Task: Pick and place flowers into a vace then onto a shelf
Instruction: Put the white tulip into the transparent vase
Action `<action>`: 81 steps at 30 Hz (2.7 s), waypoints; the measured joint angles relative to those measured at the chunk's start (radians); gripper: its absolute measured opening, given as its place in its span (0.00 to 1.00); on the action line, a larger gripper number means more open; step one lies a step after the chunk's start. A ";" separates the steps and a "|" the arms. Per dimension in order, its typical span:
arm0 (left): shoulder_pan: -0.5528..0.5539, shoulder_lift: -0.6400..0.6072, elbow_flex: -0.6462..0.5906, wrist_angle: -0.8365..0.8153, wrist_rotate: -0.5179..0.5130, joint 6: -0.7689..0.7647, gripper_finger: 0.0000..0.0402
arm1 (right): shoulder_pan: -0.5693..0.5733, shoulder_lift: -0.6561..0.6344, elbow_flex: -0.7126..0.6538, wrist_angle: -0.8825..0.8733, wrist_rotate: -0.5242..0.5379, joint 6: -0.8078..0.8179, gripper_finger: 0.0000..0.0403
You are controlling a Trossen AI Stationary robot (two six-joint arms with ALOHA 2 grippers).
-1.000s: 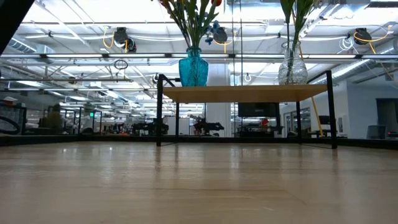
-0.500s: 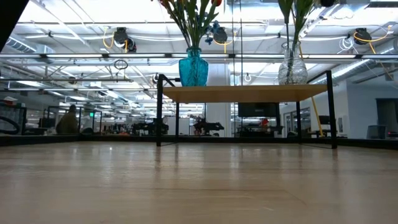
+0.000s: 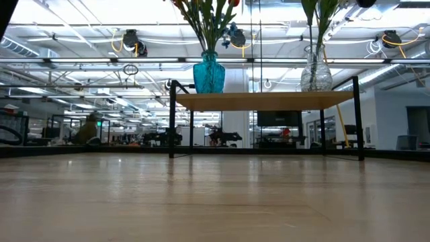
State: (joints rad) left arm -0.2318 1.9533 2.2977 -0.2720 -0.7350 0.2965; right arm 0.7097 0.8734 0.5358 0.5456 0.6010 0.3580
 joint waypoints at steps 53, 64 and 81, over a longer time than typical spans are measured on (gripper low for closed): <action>0.387 0.162 0.001 0.513 0.296 0.801 0.00 | -0.002 0.000 0.000 -0.014 0.007 -0.003 0.40; 0.356 0.263 0.000 0.648 0.283 0.849 0.00 | -0.001 0.000 0.000 -0.017 0.031 -0.003 0.40; 0.308 0.246 -0.001 0.662 0.196 1.177 0.00 | -0.001 0.000 0.000 -0.020 0.029 -0.003 0.40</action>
State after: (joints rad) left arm 0.0761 2.1990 2.2963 0.3904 -0.5394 1.4739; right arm 0.7086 0.8734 0.5362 0.5259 0.6298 0.3550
